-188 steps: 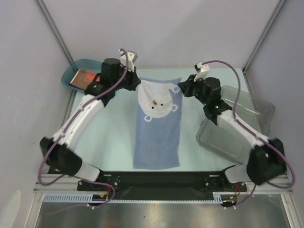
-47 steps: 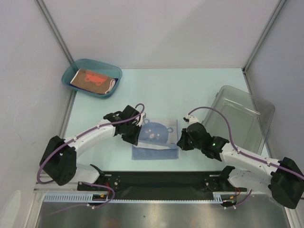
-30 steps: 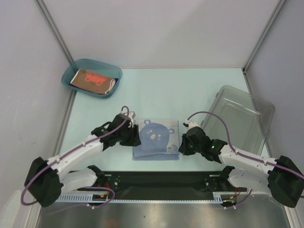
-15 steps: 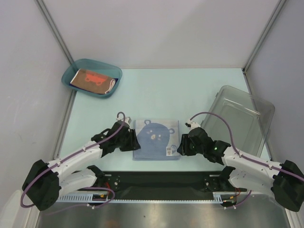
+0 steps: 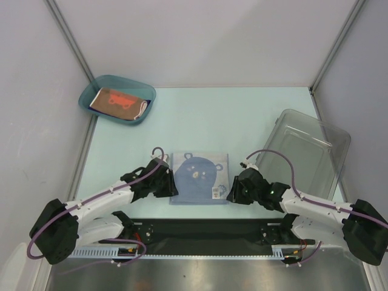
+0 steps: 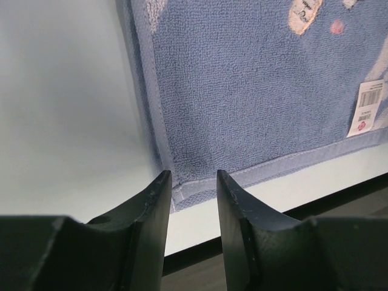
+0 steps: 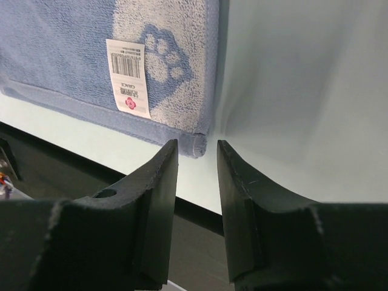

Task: Fold and stack the towels
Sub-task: Fold the towel

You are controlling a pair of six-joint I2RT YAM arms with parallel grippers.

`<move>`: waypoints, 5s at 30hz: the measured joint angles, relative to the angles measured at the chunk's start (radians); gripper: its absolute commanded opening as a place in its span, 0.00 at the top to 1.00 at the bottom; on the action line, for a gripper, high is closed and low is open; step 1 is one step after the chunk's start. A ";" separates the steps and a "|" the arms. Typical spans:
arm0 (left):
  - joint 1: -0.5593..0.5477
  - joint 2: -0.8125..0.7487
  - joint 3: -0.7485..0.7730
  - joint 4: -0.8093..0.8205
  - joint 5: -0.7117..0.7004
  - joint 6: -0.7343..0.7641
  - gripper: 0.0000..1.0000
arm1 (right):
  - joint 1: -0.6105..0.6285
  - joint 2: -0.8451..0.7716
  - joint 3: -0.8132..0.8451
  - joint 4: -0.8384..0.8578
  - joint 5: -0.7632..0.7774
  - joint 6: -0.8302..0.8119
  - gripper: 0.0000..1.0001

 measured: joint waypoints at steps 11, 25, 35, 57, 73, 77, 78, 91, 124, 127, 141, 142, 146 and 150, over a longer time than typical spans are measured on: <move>-0.020 0.032 -0.034 0.012 -0.040 -0.024 0.72 | 0.025 0.021 -0.031 0.060 0.013 0.058 0.82; -0.023 0.041 0.047 -0.074 -0.061 -0.024 1.00 | 0.031 -0.023 -0.005 0.023 0.050 0.040 1.00; -0.030 0.003 0.071 -0.129 -0.063 -0.018 1.00 | 0.035 -0.034 0.010 0.007 0.040 0.041 1.00; -0.032 -0.035 0.113 -0.214 -0.057 -0.034 1.00 | 0.044 -0.082 -0.041 0.074 -0.034 0.052 1.00; -0.089 0.039 0.006 -0.182 -0.058 -0.080 1.00 | 0.049 -0.099 -0.154 0.165 -0.069 0.072 0.99; -0.091 0.041 0.008 -0.186 -0.062 -0.085 0.70 | 0.048 -0.097 -0.154 0.166 -0.076 0.074 0.75; -0.092 0.046 0.014 -0.192 -0.069 -0.088 0.63 | 0.049 -0.097 -0.154 0.166 -0.078 0.074 0.69; 0.091 0.167 0.423 -0.277 -0.157 0.225 0.36 | -0.033 0.082 0.264 -0.035 -0.158 -0.202 0.48; 0.470 0.781 0.687 -0.155 0.351 0.828 0.55 | -0.578 1.080 1.099 -0.505 -0.793 -1.154 0.55; 0.470 0.787 0.691 -0.153 0.351 0.832 0.59 | -0.573 1.105 1.112 -0.510 -0.809 -1.163 0.56; 0.471 0.844 0.754 -0.175 0.378 0.850 1.00 | -0.575 1.144 1.118 -0.491 -0.825 -1.164 1.00; 0.471 0.853 0.774 -0.174 0.380 0.848 1.00 | -0.579 1.144 1.118 -0.479 -0.819 -1.156 1.00; 0.471 0.868 0.879 -0.151 0.397 0.830 1.00 | -0.621 1.125 1.118 -0.414 -0.780 -1.125 1.00; 0.473 0.901 0.987 -0.145 0.407 0.825 1.00 | -0.645 1.101 1.131 -0.382 -0.764 -1.119 1.00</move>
